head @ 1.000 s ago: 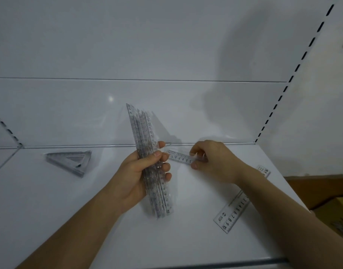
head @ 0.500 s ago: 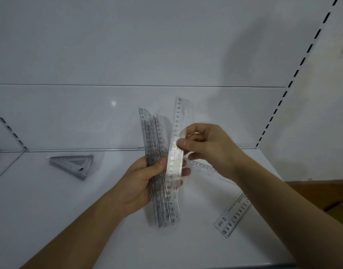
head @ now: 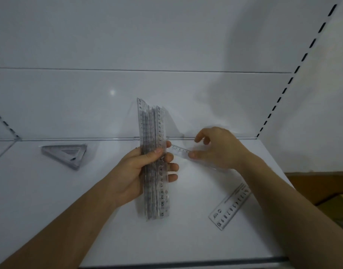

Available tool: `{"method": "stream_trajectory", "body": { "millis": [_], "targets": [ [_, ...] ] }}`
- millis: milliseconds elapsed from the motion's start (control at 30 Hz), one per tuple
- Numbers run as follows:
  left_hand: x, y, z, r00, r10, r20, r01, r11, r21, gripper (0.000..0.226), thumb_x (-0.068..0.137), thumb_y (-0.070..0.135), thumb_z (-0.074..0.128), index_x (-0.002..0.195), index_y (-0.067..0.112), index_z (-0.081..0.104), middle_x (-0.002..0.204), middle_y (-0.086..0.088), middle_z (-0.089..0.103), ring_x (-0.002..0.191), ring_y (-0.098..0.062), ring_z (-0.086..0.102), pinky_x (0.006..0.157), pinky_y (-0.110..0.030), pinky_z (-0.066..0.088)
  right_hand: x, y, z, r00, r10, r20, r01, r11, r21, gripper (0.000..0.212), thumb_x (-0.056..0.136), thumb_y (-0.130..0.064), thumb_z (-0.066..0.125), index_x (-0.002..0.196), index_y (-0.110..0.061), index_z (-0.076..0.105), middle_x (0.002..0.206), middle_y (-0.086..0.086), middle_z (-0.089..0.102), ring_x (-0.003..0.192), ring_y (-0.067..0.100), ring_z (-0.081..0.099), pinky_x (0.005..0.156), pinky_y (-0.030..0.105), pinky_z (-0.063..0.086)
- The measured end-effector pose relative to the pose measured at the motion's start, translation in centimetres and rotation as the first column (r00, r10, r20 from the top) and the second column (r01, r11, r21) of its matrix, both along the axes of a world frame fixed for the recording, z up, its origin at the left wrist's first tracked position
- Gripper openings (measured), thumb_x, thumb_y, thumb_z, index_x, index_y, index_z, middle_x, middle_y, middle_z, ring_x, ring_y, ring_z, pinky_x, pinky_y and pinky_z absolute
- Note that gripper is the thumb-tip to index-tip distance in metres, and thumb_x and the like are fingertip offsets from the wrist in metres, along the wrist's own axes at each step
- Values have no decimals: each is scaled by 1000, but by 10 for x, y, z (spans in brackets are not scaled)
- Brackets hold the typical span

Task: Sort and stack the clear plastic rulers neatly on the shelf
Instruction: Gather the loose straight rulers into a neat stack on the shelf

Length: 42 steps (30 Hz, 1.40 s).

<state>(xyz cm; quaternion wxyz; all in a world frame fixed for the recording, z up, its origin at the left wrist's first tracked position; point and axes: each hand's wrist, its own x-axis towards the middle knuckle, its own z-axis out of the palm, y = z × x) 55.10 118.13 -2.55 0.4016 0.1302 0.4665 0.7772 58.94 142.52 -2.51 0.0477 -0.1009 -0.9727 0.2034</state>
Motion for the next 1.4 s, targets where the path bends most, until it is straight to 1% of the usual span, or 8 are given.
{"method": "stream_trajectory", "body": {
  "millis": [200, 333, 500, 800, 967, 1067, 1200, 1400],
  "targets": [
    [1, 2, -2, 999, -34, -12, 34, 999, -1, 34, 94, 14, 54, 126, 6, 60, 91, -10, 62, 79, -24, 66, 72, -41, 60, -2, 13, 2, 997, 59, 57, -58, 998, -8, 26, 84, -37, 78, 108, -28, 73, 99, -6, 63, 92, 14, 59, 69, 19, 40],
    [1, 1, -3, 999, -51, -17, 52, 999, 16, 34, 93, 15, 58, 126, 7, 59, 91, -8, 62, 78, -23, 64, 72, -40, 59, -8, 8, -3, 988, 63, 142, -82, 987, 138, 23, 91, -34, 67, 112, -24, 69, 105, -3, 55, 109, 23, 54, 97, 41, 48],
    [4, 1, -1, 999, -36, 2, 36, 999, 13, 31, 94, 15, 54, 124, 8, 60, 90, -8, 61, 75, -22, 63, 71, -39, 59, -7, 4, -8, 975, 60, 214, -98, 980, 172, 23, 97, -29, 52, 117, -22, 58, 113, 2, 50, 119, 27, 44, 105, 50, 42],
    [12, -1, -5, 996, -83, 29, 83, 996, -14, 38, 92, 17, 57, 129, 7, 57, 91, -7, 62, 75, -21, 64, 69, -37, 59, 6, 25, 11, 988, -3, 156, -11, 996, 90, 16, 90, -27, 73, 105, -29, 67, 104, -6, 62, 98, 19, 59, 93, 41, 51],
    [17, 4, -6, 991, -133, 16, 134, 991, -20, 38, 93, 17, 55, 129, 6, 57, 92, -7, 63, 75, -20, 64, 68, -36, 60, 41, 66, 4, 940, -319, 118, 309, 946, 102, 54, 68, -71, 77, 110, -39, 62, 119, -5, 53, 119, 26, 48, 103, 51, 44],
    [18, 5, -7, 989, -146, 10, 146, 989, -26, 39, 92, 18, 56, 129, 7, 57, 92, -7, 63, 75, -19, 65, 69, -35, 59, 60, 87, -3, 872, -456, 175, 455, 889, 49, 82, 63, -77, 77, 126, -30, 55, 133, 9, 46, 124, 33, 46, 103, 44, 42],
    [20, 4, -8, 989, -149, 16, 150, 989, -20, 36, 92, 19, 56, 127, 8, 58, 92, -6, 64, 75, -19, 65, 70, -35, 60, 75, 98, -7, 884, -456, 101, 467, 871, -152, 41, 81, -51, 79, 111, -27, 65, 114, 3, 60, 106, 24, 58, 88, 29, 42],
    [22, 5, -6, 994, -105, 37, 105, 994, -1, 36, 88, 18, 59, 123, 8, 59, 91, -6, 65, 75, -19, 66, 69, -36, 60, 86, 88, 7, 849, -510, -135, 504, 860, -82, 16, 86, -16, 76, 98, -25, 71, 90, -2, 70, 82, 16, 63, 68, 20, 46]
  ]
}}
